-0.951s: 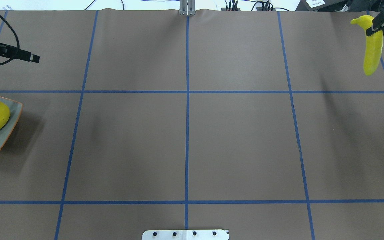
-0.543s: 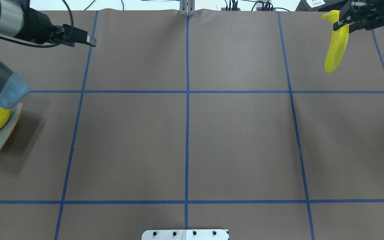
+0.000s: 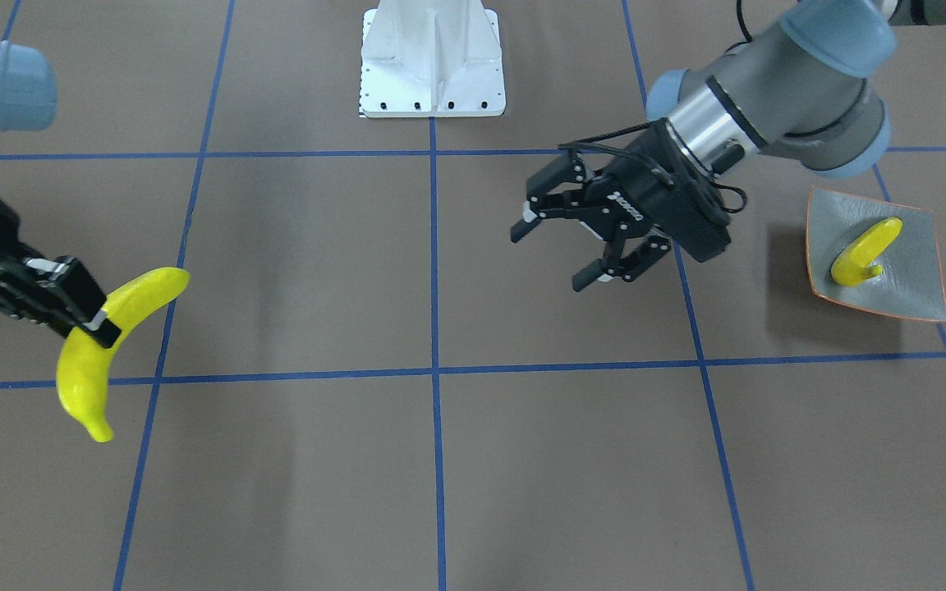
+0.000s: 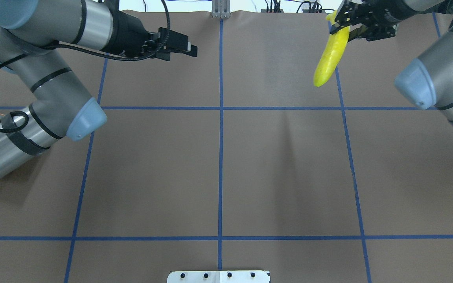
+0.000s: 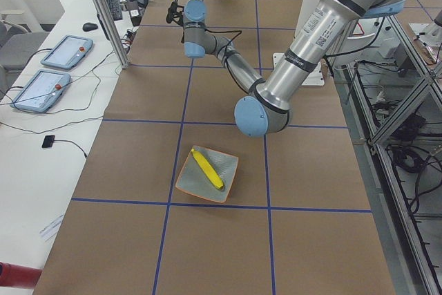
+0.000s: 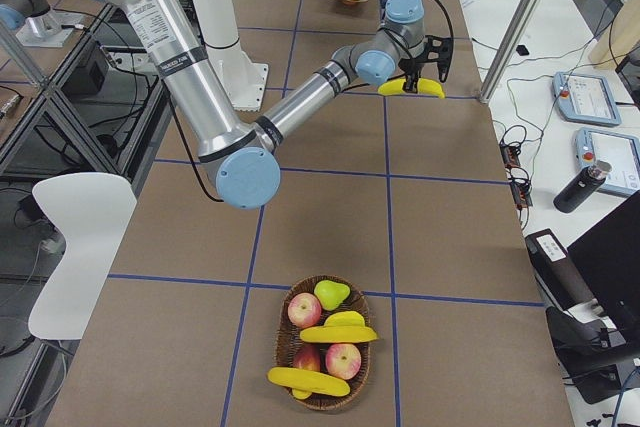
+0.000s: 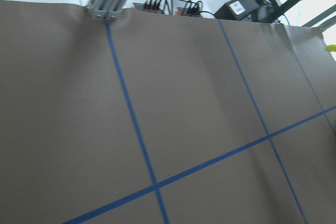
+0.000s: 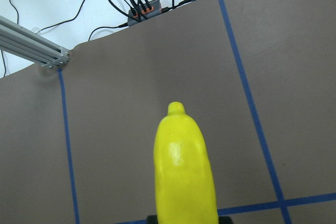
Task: Transfer all bananas from basket to plate
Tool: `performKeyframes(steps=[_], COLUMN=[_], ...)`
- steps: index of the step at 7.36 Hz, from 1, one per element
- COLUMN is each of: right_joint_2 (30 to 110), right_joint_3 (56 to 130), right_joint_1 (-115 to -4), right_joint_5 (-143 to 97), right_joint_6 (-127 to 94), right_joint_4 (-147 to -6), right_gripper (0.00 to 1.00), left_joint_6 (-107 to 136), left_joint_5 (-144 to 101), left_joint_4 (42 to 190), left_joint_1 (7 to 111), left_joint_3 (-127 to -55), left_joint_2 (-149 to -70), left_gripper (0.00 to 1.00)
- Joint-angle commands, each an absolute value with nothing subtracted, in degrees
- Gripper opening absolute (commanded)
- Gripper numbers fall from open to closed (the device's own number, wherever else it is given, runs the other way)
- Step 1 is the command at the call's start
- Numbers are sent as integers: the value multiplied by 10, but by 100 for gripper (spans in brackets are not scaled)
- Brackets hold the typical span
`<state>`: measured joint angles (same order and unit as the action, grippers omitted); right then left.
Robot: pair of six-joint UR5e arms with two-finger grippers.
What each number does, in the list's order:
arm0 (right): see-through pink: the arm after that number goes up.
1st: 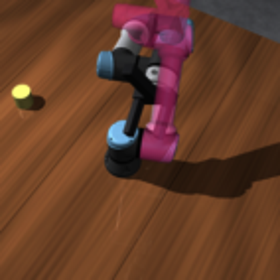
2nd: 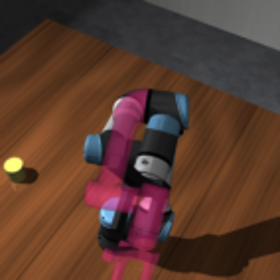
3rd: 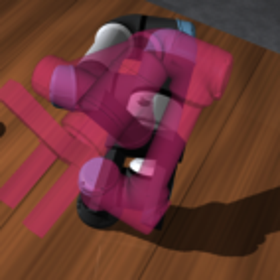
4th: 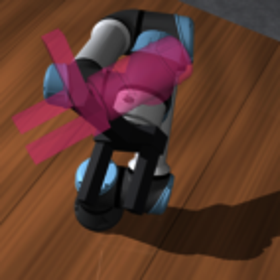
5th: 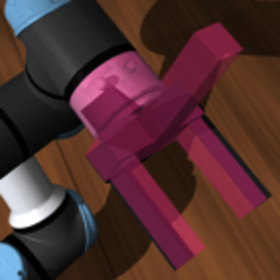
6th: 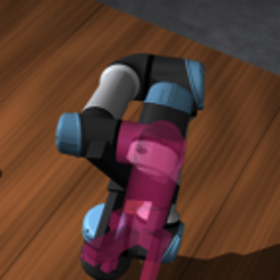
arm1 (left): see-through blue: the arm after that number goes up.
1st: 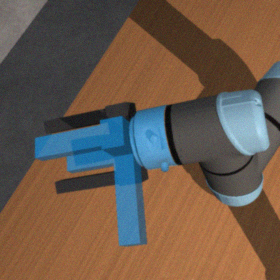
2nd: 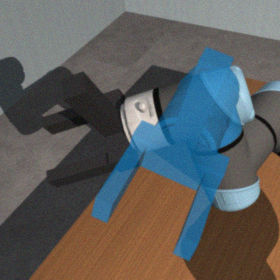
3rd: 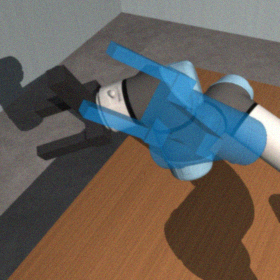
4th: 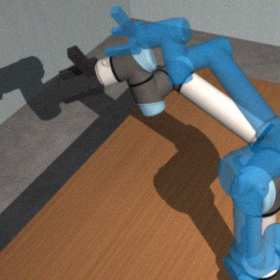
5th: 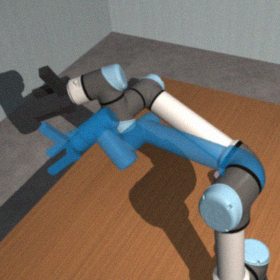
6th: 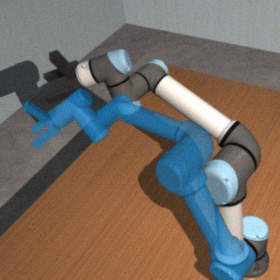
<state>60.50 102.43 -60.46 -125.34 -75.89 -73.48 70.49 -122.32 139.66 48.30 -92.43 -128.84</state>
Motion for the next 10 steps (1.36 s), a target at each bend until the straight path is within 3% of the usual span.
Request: performKeyframes(steps=[1,4,10], right_joint_2=[582,572,571], right_joint_3=[1063,1070,1086], right_joint_1=[-529,-476,-466], right_joint_5=[-1185,-1156,-1157], right_joint_6=[-844,-881,-880], right_joint_4=[-735,-656,-635], right_gripper=[0,0,0], left_joint_6=[741,741,741], left_joint_5=[-1166,-1166,-1167], left_joint_4=[1397,1397,1410], left_joint_1=[435,408,370], left_joint_3=[-924,-925,-929], left_joint_2=[-1323,-1328,-1325], left_gripper=[100,100,100])
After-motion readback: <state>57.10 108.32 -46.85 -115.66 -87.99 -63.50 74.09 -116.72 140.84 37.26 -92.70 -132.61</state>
